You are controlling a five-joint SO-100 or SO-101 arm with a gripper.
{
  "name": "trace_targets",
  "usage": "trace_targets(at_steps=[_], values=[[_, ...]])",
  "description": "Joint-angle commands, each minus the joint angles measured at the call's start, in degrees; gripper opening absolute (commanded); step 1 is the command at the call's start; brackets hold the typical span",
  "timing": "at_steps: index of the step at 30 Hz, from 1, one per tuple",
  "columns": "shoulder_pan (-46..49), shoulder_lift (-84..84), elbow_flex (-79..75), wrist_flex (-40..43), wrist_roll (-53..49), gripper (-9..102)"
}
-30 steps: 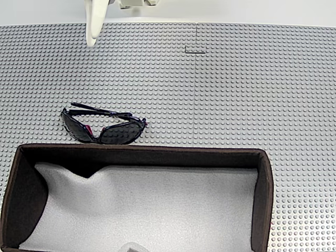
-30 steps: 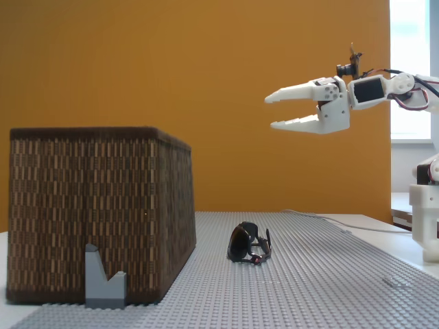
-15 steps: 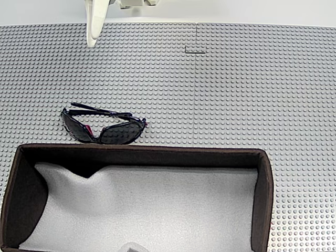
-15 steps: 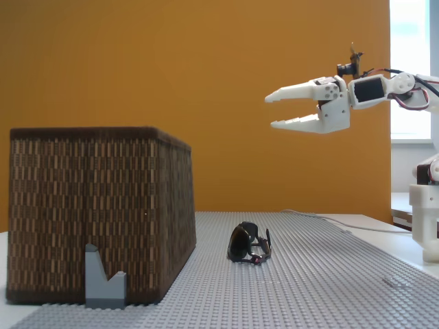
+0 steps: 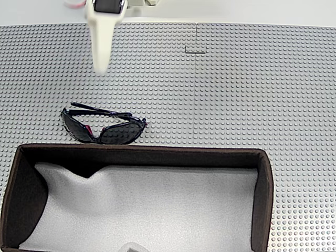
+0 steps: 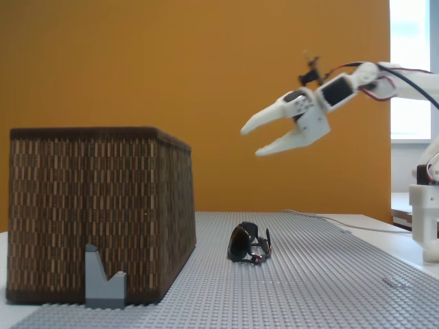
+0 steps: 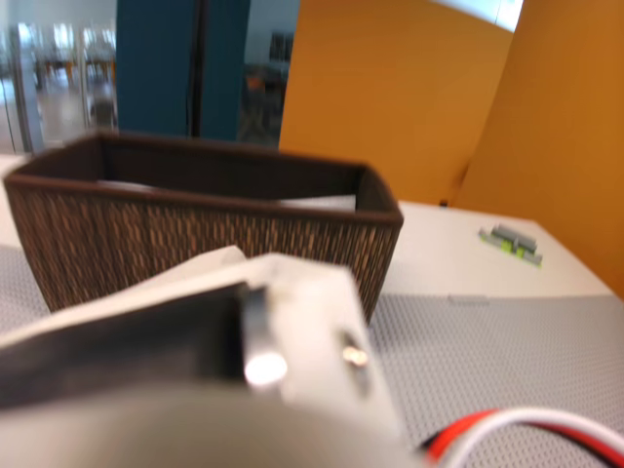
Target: Grasp a glasses and put it in the bin.
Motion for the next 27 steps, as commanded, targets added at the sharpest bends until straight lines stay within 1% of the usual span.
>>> trace_targets(at_steps=[1,9,14,19,27], values=[[0.26,-8.79,-7.82,3.69,0.35,21],[-1.14,-26.98,-19.60,15.21,3.25,22],[-1.41,-33.13,-23.55,19.42,4.13,22],[-1.23,-38.41,-25.66,19.51,4.66,25],[-0.62,-47.29,-30.94,18.72,4.83,25]])
